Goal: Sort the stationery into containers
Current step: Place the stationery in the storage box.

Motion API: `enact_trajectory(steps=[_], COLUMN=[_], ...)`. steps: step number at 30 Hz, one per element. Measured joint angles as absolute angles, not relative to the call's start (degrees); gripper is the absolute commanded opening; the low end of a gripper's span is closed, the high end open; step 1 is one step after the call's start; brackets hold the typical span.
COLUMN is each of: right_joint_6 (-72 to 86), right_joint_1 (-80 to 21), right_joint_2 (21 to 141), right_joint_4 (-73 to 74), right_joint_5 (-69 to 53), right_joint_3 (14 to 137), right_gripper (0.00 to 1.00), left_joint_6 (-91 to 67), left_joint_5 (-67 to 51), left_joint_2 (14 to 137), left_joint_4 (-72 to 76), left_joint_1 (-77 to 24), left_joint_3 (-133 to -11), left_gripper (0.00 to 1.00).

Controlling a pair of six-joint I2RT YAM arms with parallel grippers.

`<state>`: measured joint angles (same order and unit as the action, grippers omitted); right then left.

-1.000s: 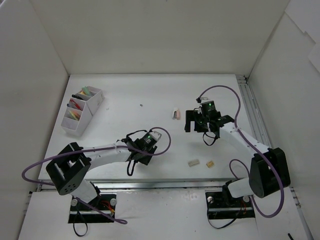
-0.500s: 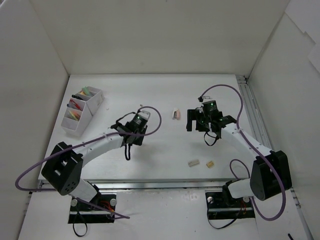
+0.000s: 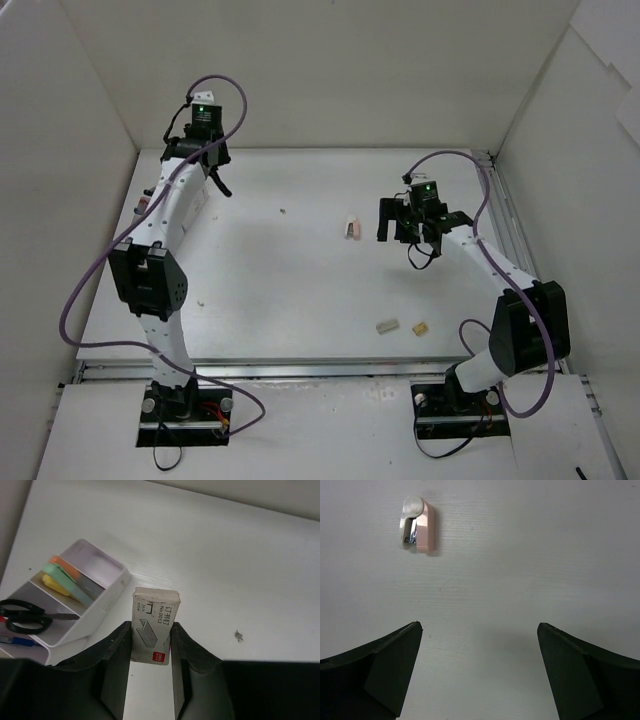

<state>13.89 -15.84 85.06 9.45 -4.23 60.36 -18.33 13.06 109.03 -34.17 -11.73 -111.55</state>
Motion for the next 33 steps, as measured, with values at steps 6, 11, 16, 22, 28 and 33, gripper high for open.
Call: enact_trajectory(steps=[6, 11, 16, 22, 28, 33], right_joint_6=[14.2, 15.2, 16.1, 16.7, 16.9, 17.0], right_joint_1=[-13.2, -11.5, -10.4, -9.9, -9.7, -9.6], right_joint_2=[89.5, 93.2, 96.5, 99.8, 101.6, 102.0], right_joint_4=[9.6, 9.8, 10.6, 11.3, 12.1, 12.8], right_joint_5=[-4.3, -4.9, -5.6, -6.5, -6.9, -6.9], right_joint_3=[63.9, 66.4, 69.1, 72.1, 73.8, 74.5], right_gripper=[0.98, 0.98, 0.98, 0.98, 0.98, 0.98], left_joint_6=[-24.3, -29.1, -33.5, -37.3, -39.4, -40.6], left_joint_5=[17.9, 17.1, 17.6, 18.2, 19.9, 20.3], left_joint_2=[122.9, 127.6, 131.7, 135.9, 136.4, 136.4], left_joint_4=[-41.5, -41.5, -39.7, -37.8, -35.3, -34.0], left_joint_1=[-7.4, -4.9, -1.8, 1.0, 1.1, 0.9], left_joint_3=[-130.8, -132.5, -133.8, -134.7, -133.9, -133.0], left_gripper=[0.01, 0.0, 0.0, 0.0, 0.04, 0.08])
